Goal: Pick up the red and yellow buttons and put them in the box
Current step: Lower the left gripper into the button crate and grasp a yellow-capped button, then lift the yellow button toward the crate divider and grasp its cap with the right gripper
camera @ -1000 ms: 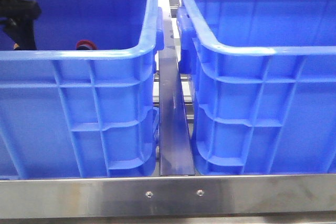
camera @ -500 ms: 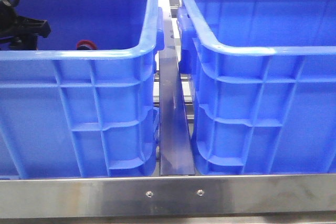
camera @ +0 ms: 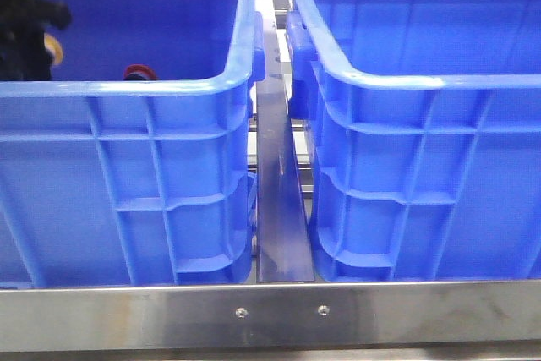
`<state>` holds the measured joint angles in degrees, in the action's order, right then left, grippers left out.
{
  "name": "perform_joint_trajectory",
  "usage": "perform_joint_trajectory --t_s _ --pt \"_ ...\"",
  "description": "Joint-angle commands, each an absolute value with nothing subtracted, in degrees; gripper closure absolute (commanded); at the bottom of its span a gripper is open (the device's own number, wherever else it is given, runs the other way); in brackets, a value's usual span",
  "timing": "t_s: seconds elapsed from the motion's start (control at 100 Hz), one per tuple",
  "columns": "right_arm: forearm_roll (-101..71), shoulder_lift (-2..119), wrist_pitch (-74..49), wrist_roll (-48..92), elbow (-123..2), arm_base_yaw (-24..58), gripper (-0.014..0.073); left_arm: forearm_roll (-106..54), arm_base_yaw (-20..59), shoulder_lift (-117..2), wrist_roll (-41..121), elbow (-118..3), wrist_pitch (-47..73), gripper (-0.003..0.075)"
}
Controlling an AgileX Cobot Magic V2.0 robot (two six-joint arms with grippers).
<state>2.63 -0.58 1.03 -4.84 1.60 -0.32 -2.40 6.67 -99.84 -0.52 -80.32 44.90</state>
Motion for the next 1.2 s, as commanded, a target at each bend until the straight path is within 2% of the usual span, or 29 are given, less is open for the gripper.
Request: perform_joint_trajectory --t_s 0.0,0.39,0.55,0.78,0.93,1.19 --pt "3.20 -2.08 5.28 -4.61 0.49 -0.43 0.0653 -6.60 7.71 -93.14 3.66 -80.30 42.35 0.0603" --pt "3.20 -2.08 5.41 -4.61 0.49 -0.43 0.0653 -30.26 13.15 -78.13 30.77 -71.69 43.71 0.0603" --pt "3.20 -2.08 5.73 -4.61 0.49 -0.43 0.0653 -37.10 19.52 -76.86 37.15 -71.69 46.37 0.0603" --pt "2.97 -2.07 7.99 -4.68 0.04 -0.31 0.0650 -37.29 30.33 -77.75 37.41 -71.80 44.00 0.0603" --pt "2.17 -1.22 0.66 -5.48 -5.15 -0.31 0.0650 -37.29 33.77 -78.25 37.54 -71.80 41.97 0.0603" --pt "1.53 7.98 -16.57 -5.48 -21.50 -0.31 0.0650 -37.29 33.89 -78.25 37.54 -71.80 41.62 0.0603"
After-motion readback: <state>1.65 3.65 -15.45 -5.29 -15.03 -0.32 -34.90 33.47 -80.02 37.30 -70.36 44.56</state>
